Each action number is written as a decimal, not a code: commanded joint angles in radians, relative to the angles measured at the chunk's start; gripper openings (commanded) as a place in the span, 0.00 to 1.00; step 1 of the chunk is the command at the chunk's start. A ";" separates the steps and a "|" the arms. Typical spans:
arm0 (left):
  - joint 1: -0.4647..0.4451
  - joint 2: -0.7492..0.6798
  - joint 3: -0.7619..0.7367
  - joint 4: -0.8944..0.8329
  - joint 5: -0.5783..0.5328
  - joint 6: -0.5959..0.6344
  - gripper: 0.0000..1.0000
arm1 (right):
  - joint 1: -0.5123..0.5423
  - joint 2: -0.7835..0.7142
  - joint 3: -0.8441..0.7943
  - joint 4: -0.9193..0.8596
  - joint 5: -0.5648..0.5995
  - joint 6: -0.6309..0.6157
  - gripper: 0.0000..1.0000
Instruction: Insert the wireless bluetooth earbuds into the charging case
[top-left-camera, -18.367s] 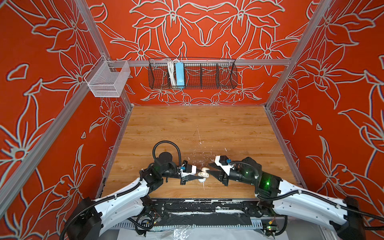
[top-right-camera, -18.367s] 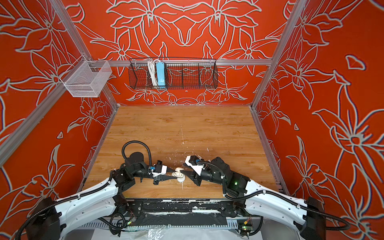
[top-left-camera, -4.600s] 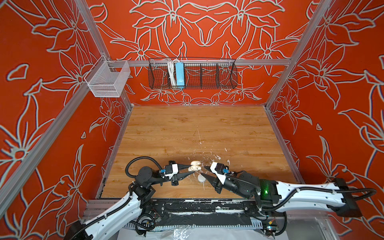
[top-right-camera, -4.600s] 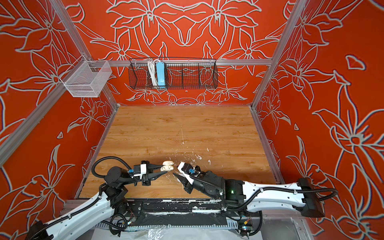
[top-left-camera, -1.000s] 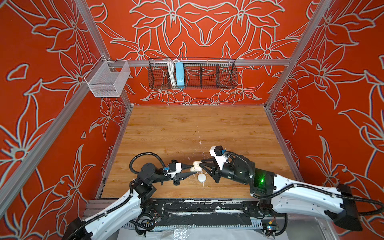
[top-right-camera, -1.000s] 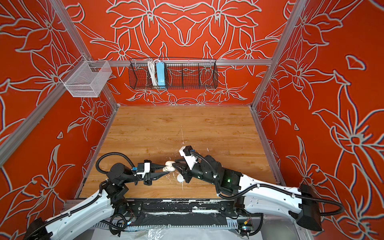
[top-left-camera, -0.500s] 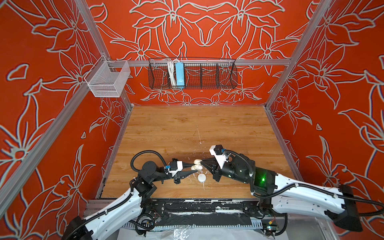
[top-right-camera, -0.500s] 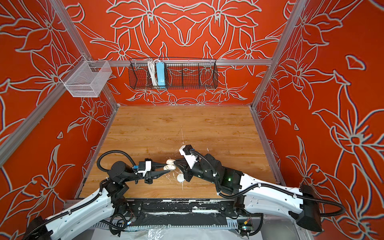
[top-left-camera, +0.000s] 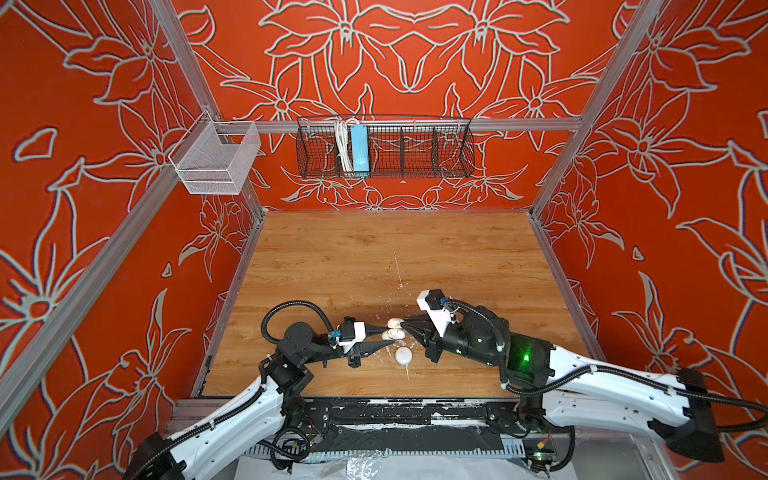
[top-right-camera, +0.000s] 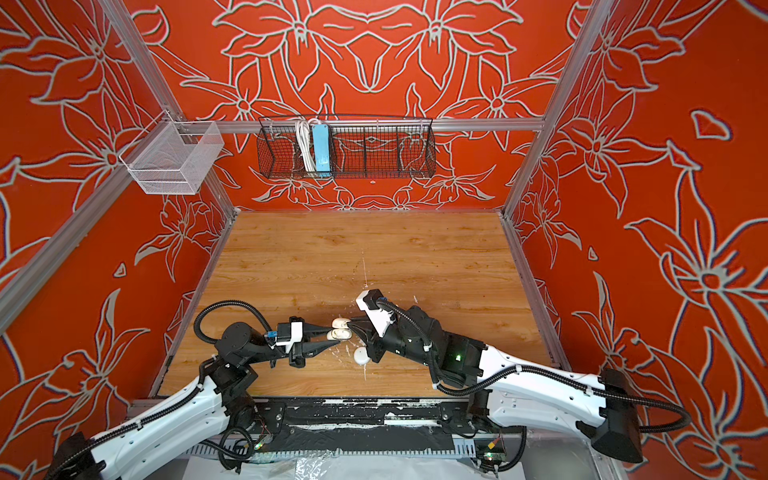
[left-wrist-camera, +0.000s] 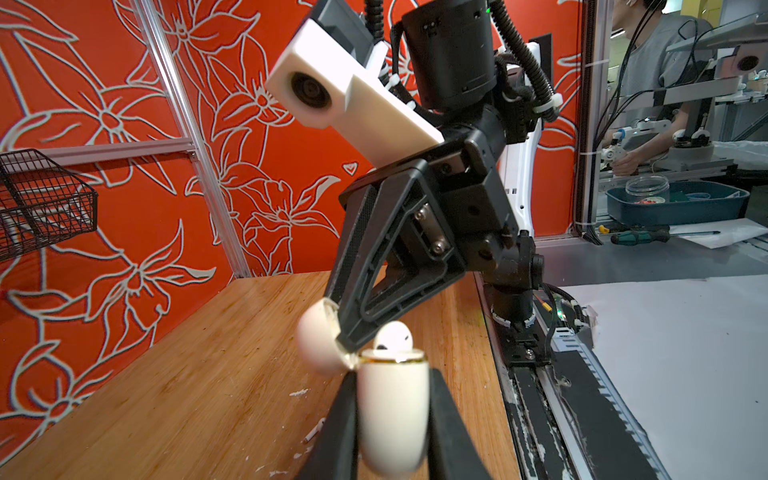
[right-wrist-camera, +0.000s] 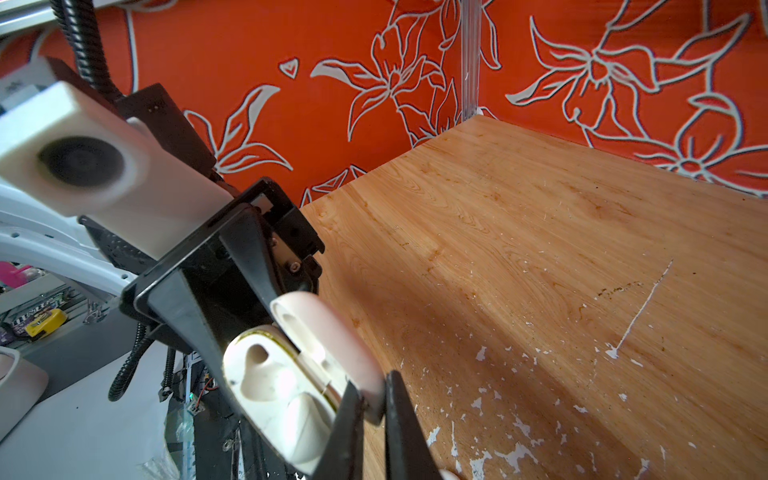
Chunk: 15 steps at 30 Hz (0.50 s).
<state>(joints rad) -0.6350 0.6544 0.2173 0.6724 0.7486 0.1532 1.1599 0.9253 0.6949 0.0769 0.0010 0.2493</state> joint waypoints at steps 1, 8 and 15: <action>-0.017 -0.002 0.025 0.001 0.055 0.003 0.20 | 0.010 0.015 0.047 0.033 -0.032 -0.031 0.00; -0.017 0.004 0.031 -0.010 0.046 0.003 0.24 | 0.012 -0.003 0.058 0.004 0.000 -0.060 0.00; -0.017 0.022 0.040 -0.026 0.040 0.008 0.27 | 0.012 -0.005 0.062 -0.012 0.016 -0.080 0.00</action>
<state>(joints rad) -0.6361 0.6655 0.2256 0.6571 0.7441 0.1539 1.1610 0.9257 0.7116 0.0399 0.0193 0.2020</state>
